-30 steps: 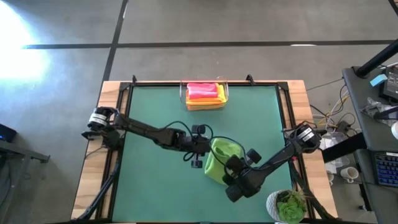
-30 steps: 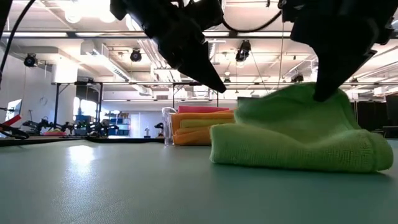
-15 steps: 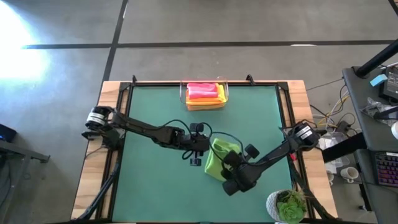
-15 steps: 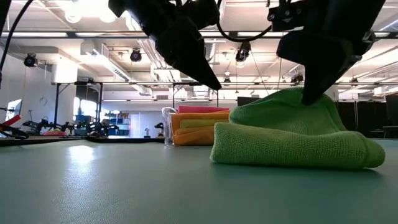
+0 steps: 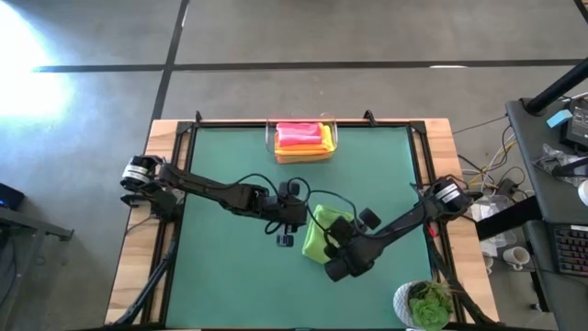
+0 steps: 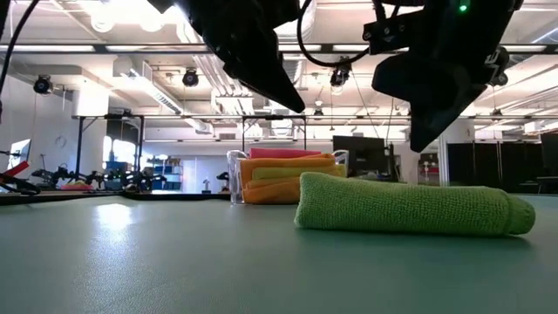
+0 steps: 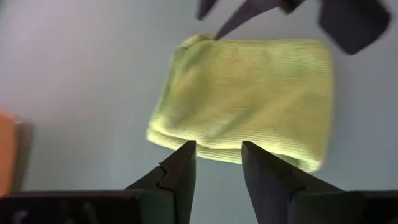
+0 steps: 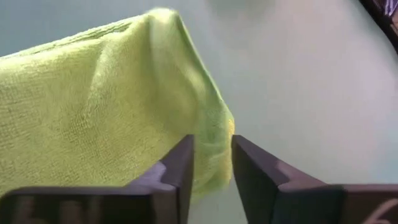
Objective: Fold microfiber towels
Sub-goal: Fold the green microfiber towel, then stack the green microfiber towel on top of the pink microfiber towel
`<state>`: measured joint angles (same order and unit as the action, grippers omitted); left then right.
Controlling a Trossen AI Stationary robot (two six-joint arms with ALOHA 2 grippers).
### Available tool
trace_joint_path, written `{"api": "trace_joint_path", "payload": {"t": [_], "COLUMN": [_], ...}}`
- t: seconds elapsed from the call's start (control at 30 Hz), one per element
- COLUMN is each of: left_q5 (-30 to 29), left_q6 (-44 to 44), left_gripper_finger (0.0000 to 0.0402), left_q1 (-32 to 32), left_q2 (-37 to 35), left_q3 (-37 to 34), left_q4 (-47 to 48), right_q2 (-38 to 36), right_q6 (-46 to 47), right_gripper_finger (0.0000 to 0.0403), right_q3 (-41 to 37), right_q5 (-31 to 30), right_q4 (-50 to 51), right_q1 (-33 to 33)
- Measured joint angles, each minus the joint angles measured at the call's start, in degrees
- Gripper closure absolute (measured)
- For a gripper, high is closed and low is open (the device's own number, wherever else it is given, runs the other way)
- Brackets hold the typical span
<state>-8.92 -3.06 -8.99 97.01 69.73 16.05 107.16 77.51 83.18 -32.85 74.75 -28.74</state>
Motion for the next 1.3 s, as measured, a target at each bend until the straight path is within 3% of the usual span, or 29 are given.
{"api": "trace_joint_path", "payload": {"t": [0.3, 0.47, 0.7, 1.07, 1.3], "left_q5": [8.62, 13.03, 13.27, 13.56, 13.3], "left_q6": [7.87, 13.47, 14.85, 20.48, 20.11], "left_gripper_finger": [0.0288, 0.0288, 0.029, 0.0366, 0.0399], "left_q1": [-0.04, -0.94, -2.81, -5.19, -5.2], "left_q2": [1.11, 3.16, 7.47, 17.59, 18.1], "left_q3": [0.02, 0.02, 0.02, 0.0, 0.39], "left_q4": [-1.76, -6.84, -12.56, -15.84, -6.66], "right_q2": [-5.66, -12.75, -20.26, -22.11, -21.84], "right_q6": [4.12, 6.13, 2.54, -6.26, -7.47], "right_gripper_finger": [0.0249, 0.025, 0.0265, 0.0268, 0.0268], "right_q3": [0.02, 0.02, 0.0, -0.04, -0.19], "right_q5": [-1.93, -4.69, -9.67, -10.89, -10.82], "right_q4": [8.24, 12.54, 11.95, 12.05, 12.11], "right_q1": [0.67, 0.64, 0.65, 0.67, 0.67]}}
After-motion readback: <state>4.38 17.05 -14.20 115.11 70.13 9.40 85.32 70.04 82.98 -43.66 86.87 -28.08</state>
